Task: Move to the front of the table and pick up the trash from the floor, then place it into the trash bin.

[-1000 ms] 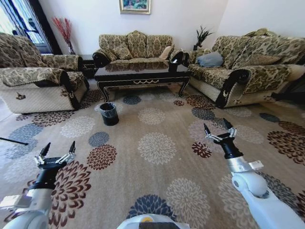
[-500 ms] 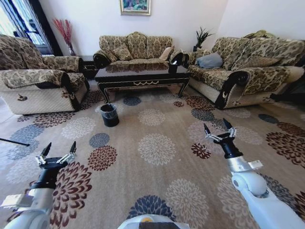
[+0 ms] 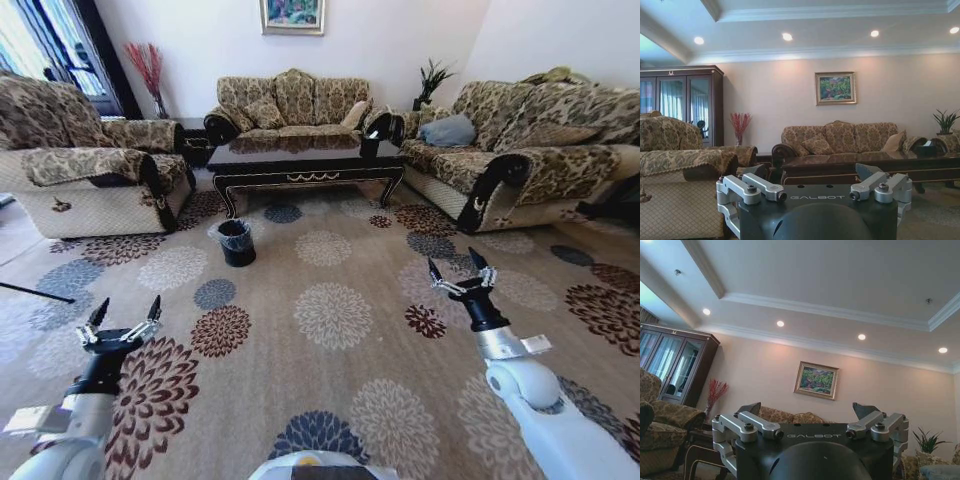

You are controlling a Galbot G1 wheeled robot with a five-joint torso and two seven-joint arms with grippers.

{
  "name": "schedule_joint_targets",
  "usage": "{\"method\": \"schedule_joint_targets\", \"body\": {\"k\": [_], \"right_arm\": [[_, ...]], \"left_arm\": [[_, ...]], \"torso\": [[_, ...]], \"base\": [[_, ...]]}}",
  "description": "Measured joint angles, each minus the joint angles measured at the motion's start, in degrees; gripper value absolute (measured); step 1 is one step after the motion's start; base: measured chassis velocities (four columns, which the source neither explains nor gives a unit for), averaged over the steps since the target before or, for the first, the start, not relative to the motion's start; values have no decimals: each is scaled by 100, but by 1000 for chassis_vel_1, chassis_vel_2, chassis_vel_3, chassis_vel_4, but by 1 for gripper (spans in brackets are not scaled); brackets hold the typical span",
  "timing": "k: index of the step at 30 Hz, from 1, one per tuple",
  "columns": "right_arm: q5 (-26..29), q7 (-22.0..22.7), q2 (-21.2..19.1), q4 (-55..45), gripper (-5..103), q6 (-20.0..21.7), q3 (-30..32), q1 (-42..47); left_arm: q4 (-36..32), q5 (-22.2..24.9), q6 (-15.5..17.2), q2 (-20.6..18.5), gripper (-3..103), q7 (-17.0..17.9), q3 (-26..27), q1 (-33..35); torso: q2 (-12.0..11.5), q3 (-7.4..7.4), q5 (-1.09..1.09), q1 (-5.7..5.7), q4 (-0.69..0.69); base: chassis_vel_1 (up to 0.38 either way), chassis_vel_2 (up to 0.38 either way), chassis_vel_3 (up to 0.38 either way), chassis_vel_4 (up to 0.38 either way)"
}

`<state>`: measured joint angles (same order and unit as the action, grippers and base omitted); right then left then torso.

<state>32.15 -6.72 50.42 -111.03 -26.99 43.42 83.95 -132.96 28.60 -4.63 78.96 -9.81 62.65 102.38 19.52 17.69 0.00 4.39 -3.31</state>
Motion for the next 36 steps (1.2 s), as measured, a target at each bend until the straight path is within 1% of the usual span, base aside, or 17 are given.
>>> {"method": "schedule_joint_targets", "body": {"k": [6,9,11,17,20,26,29,36], "right_arm": [[0,0,0,-1,100,-3,8,1],[0,0,4,-4,100,-6,16,7],[0,0,5,-5,100,-7,19,8],[0,3,9,-17,100,-13,29,13],[0,5,9,-24,100,-13,34,13],[1,10,11,-35,100,-22,53,28],[1,10,13,-36,100,-26,55,30],[1,13,12,-27,100,-35,56,28]], "left_arm": [[9,6,-31,-1,100,-31,14,-1],[12,4,-48,2,100,-62,28,-1],[12,2,-53,3,100,-66,30,-1],[13,-26,-75,6,100,-97,60,8],[13,-45,-87,6,100,-104,69,11],[12,-77,-107,11,100,-120,79,24],[9,-68,-108,12,100,-121,78,28],[8,-2,-111,0,100,-121,76,27]], "torso": [[93,57,0,37,0],[190,117,0,71,0],[206,126,0,78,0],[366,226,0,139,0],[408,250,0,157,1],[571,360,0,210,0],[620,388,0,231,0],[773,477,0,292,-3]], "base": [[0,0,0,0],[0,0,0,0],[0,0,0,0],[0,0,0,0],[0,0,0,0],[0,0,0,0],[-44,-54,-56,-43],[-48,-44,-48,-60]]}}
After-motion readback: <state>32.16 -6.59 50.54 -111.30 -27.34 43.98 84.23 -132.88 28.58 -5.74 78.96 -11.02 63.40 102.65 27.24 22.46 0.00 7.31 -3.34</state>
